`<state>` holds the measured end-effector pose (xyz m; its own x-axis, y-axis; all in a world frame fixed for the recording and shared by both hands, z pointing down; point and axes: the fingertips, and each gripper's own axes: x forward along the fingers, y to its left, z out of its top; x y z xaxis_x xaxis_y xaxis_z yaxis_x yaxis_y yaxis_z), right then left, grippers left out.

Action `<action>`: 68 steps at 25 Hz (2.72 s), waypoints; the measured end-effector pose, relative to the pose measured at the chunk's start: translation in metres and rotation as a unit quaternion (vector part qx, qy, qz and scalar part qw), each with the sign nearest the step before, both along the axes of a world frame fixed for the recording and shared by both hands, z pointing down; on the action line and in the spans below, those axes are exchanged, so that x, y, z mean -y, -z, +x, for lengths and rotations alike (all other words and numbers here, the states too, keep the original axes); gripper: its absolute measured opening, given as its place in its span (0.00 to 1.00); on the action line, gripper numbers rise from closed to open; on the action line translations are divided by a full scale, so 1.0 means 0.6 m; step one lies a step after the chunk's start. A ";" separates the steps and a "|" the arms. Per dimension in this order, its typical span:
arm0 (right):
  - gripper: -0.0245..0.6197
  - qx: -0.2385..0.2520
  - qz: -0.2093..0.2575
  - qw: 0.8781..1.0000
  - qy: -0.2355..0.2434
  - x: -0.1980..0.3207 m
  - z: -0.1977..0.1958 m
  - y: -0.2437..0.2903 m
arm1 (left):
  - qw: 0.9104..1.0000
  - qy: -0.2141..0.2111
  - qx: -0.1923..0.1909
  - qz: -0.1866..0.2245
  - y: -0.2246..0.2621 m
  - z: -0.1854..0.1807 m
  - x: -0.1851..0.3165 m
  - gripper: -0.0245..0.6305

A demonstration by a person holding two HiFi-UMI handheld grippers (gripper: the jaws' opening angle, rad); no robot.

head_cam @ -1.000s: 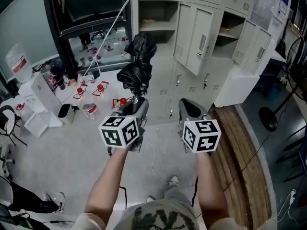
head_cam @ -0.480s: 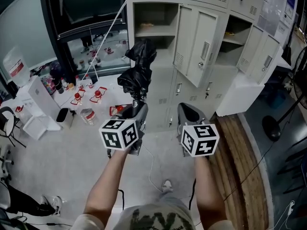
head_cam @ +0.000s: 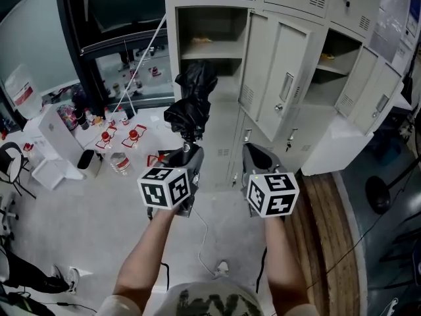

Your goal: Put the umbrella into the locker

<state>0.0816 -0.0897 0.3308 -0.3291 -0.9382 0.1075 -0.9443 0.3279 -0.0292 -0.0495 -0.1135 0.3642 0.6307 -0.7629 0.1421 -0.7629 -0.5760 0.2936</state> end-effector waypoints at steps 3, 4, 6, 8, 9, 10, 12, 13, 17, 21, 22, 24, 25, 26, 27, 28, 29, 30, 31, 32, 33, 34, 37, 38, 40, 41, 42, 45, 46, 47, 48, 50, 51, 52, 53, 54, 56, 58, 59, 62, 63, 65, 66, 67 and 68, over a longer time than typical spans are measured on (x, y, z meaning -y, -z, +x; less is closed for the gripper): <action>0.04 0.003 0.000 1.000 0.013 0.030 0.008 0.000 | 1.000 0.006 0.008 -0.002 -0.004 0.015 0.021 0.21; 0.04 0.003 0.001 1.000 0.016 0.039 0.011 0.000 | 1.000 0.007 0.012 -0.002 -0.005 0.020 0.028 0.21; 0.04 0.006 0.003 1.000 0.022 0.056 0.019 0.000 | 1.000 0.010 0.019 -0.002 -0.008 0.030 0.041 0.21; 0.04 0.008 0.003 1.000 0.028 0.072 0.027 -0.002 | 1.000 0.013 0.024 -0.003 -0.013 0.040 0.054 0.21; 0.04 0.009 0.003 0.999 0.032 0.081 0.030 -0.002 | 1.000 0.014 0.027 -0.004 -0.015 0.044 0.061 0.21; 0.04 0.010 0.003 0.999 0.035 0.090 0.033 -0.002 | 0.999 0.016 0.029 -0.006 -0.017 0.049 0.069 0.21; 0.04 0.011 0.003 0.999 0.044 0.106 0.037 -0.001 | 0.999 0.018 0.032 -0.009 -0.020 0.059 0.083 0.21; 0.04 0.010 0.003 0.999 0.048 0.113 0.039 -0.001 | 0.999 0.020 0.034 -0.012 -0.023 0.064 0.089 0.21; 0.04 0.007 0.004 0.998 0.063 0.140 0.042 -0.002 | 0.998 0.023 0.043 -0.026 -0.043 0.077 0.109 0.21; 0.04 0.004 0.007 0.997 0.076 0.163 0.035 -0.002 | 0.997 0.027 0.053 -0.047 -0.067 0.078 0.134 0.21; 0.04 0.002 0.007 0.997 0.078 0.169 0.034 -0.002 | 0.997 0.027 0.056 -0.052 -0.071 0.079 0.142 0.21; 0.04 -0.001 0.008 0.997 0.082 0.181 0.032 0.000 | 0.996 0.026 0.062 -0.061 -0.077 0.081 0.161 0.21; 0.04 -0.003 0.009 0.996 0.084 0.187 0.030 0.001 | 0.995 0.026 0.065 -0.066 -0.080 0.081 0.170 0.21; 0.04 -0.004 0.010 0.996 0.085 0.192 0.027 0.002 | 0.995 0.025 0.068 -0.070 -0.082 0.080 0.180 0.21; 0.04 -0.006 0.011 0.996 0.086 0.199 0.025 0.003 | 0.994 0.023 0.070 -0.075 -0.084 0.081 0.190 0.21; 0.04 -0.007 0.012 0.996 0.086 0.206 0.024 0.003 | 0.994 0.021 0.073 -0.078 -0.086 0.082 0.201 0.21; 0.04 -0.008 0.012 0.996 0.085 0.214 0.024 0.002 | 0.994 0.019 0.076 -0.081 -0.086 0.084 0.212 0.21; 0.04 -0.009 0.011 0.996 0.083 0.223 0.024 0.001 | 0.993 0.016 0.079 -0.083 -0.086 0.086 0.224 0.21; 0.04 -0.009 0.011 0.997 0.082 0.234 0.023 0.001 | 0.993 0.013 0.082 -0.085 -0.087 0.087 0.236 0.21; 0.04 -0.010 0.011 0.997 0.080 0.244 0.021 0.000 | 0.992 0.010 0.084 -0.088 -0.089 0.088 0.249 0.21; 0.04 -0.012 0.011 0.997 0.079 0.255 0.019 0.000 | 0.992 0.007 0.086 -0.091 -0.092 0.087 0.262 0.21; 0.04 -0.013 0.010 0.997 0.078 0.266 0.016 -0.001 | 0.992 0.005 0.087 -0.094 -0.096 0.087 0.275 0.21; 0.04 -0.013 0.006 0.997 0.072 0.300 0.011 -0.005 | 0.990 -0.004 0.091 -0.104 -0.103 0.087 0.315 0.21; 0.04 -0.014 0.004 0.997 0.069 0.310 0.009 -0.008 | 0.990 -0.007 0.093 -0.108 -0.106 0.087 0.328 0.21; 0.04 -0.016 0.001 0.998 0.065 0.330 0.005 -0.011 | 0.988 -0.015 0.098 -0.117 -0.112 0.086 0.353 0.21; 0.04 -0.017 0.000 0.998 0.062 0.339 0.004 -0.011 | 0.987 -0.018 0.101 -0.121 -0.113 0.086 0.365 0.21; 0.04 -0.016 0.000 0.998 0.059 0.348 0.004 -0.011 | 0.986 -0.021 0.104 -0.125 -0.114 0.087 0.377 0.21; 0.04 -0.017 -0.004 0.999 0.051 0.372 0.005 -0.011 | 0.984 -0.028 0.112 -0.134 -0.114 0.090 0.410 0.21; 0.04 -0.018 -0.006 0.999 0.050 0.379 0.005 -0.013 | 0.984 -0.029 0.113 -0.136 -0.113 0.090 0.420 0.21; 0.04 -0.019 -0.007 0.999 0.048 0.385 0.004 -0.015 | 0.983 -0.030 0.115 -0.138 -0.113 0.091 0.430 0.21; 0.04 -0.021 -0.008 0.999 0.047 0.391 0.003 -0.016 | 0.983 -0.031 0.115 -0.140 -0.112 0.092 0.440 0.21; 0.04 -0.023 -0.010 0.999 0.044 0.401 0.002 -0.020 | 0.982 -0.034 0.115 -0.143 -0.109 0.095 0.458 0.21; 0.04 -0.024 -0.012 0.999 0.042 0.406 0.001 -0.021 | 0.982 -0.035 0.114 -0.146 -0.106 0.095 0.466 0.21; 0.04 -0.025 -0.013 0.999 0.041 0.411 0.001 -0.022 | 0.982 -0.036 0.114 -0.149 -0.104 0.095 0.475 0.21; 0.04 -0.026 -0.014 0.999 0.039 0.416 0.000 -0.023 | 0.981 -0.036 0.114 -0.151 -0.102 0.095 0.482 0.21; 0.04 -0.026 -0.014 0.999 0.038 0.420 -0.001 -0.023 | 0.981 -0.036 0.114 -0.154 -0.101 0.096 0.490 0.21; 0.04 -0.027 -0.015 0.999 0.035 0.428 -0.002 -0.024 | 0.980 -0.035 0.109 -0.161 -0.099 0.098 0.504 0.21; 0.04 -0.028 -0.016 0.999 0.032 0.436 -0.002 -0.026 | 0.980 -0.029 0.101 -0.168 -0.098 0.102 0.520 0.21; 0.04 -0.029 -0.016 0.999 0.030 0.439 -0.001 -0.027 | 0.980 -0.025 0.100 -0.172 -0.098 0.104 0.528 0.22; 0.04 -0.031 -0.017 0.999 0.023 0.449 0.002 -0.031 | 0.978 -0.020 0.104 -0.182 -0.103 0.106 0.548 0.22; 0.04 -0.030 -0.017 0.999 0.020 0.451 0.003 -0.032 | 0.977 -0.019 0.108 -0.184 -0.105 0.105 0.554 0.22; 0.04 -0.029 -0.019 0.999 0.016 0.456 0.006 -0.036 | 0.975 -0.018 0.114 -0.189 -0.109 0.106 0.564 0.22; 0.04 -0.029 -0.019 0.999 0.014 0.458 0.007 -0.037 | 0.974 -0.017 0.114 -0.193 -0.111 0.107 0.569 0.22; 0.04 -0.029 -0.020 0.999 0.012 0.460 0.009 -0.038 | 0.974 -0.016 0.114 -0.196 -0.113 0.109 0.574 0.22; 0.04 -0.029 -0.020 0.999 0.010 0.462 0.011 -0.040 | 0.973 -0.015 0.114 -0.200 -0.115 0.110 0.578 0.22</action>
<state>0.0883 -0.3671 0.3546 -0.3403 -0.9257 0.1654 -0.9378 0.3470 0.0124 0.0167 -0.4604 0.4331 0.5695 -0.6000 0.5619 -0.8189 -0.4734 0.3245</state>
